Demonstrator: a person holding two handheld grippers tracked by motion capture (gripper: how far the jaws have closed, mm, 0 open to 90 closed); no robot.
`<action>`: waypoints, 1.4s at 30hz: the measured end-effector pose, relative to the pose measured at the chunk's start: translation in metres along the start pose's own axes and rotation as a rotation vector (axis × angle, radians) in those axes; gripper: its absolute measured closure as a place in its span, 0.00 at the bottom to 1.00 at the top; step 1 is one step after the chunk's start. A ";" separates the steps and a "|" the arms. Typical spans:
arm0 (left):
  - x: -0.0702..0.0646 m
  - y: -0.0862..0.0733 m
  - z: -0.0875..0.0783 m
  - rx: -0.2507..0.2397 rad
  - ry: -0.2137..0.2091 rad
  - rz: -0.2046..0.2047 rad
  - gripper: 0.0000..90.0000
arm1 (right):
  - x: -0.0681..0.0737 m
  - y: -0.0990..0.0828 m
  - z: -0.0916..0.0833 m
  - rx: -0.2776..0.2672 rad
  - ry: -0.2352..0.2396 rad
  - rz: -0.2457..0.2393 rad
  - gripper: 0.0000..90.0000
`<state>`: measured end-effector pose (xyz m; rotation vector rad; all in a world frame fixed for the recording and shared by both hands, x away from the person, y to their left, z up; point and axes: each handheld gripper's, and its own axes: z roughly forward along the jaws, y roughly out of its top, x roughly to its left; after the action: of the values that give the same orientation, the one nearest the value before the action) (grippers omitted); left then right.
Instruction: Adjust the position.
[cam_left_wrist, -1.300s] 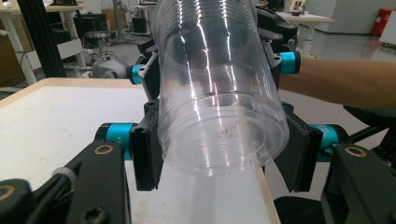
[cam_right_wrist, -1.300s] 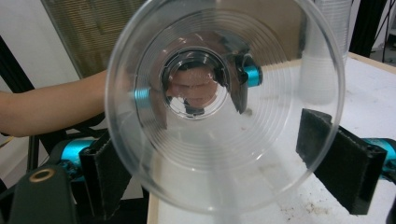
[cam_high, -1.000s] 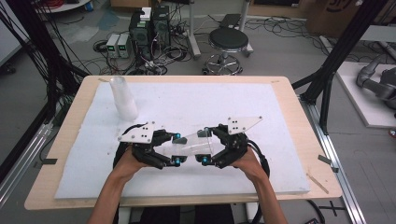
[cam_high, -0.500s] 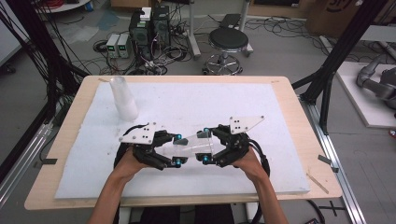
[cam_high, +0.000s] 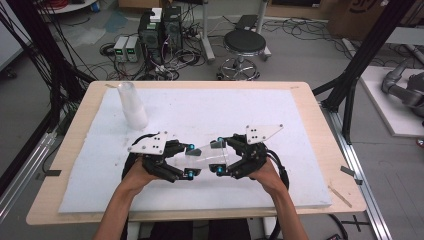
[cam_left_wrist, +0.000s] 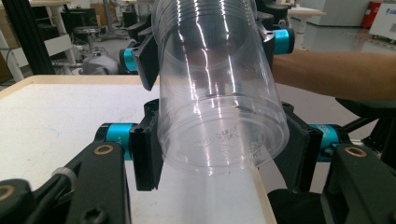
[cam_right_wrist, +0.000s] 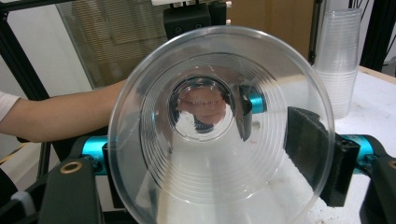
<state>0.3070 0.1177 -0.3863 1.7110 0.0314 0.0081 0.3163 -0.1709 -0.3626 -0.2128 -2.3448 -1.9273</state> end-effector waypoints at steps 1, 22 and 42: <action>0.000 0.000 0.000 0.000 0.000 -0.001 0.46 | 0.000 0.000 0.000 -0.002 0.000 0.001 0.28; 0.002 -0.001 0.001 0.015 0.014 -0.083 0.23 | -0.001 0.000 0.001 -0.010 0.006 0.007 0.30; -0.003 -0.005 -0.023 0.245 0.245 -0.140 0.02 | -0.007 0.004 -0.009 0.081 -0.104 0.030 0.30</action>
<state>0.3031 0.1411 -0.3883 1.9402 0.3464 0.1132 0.3233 -0.1798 -0.3579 -0.3466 -2.4642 -1.8457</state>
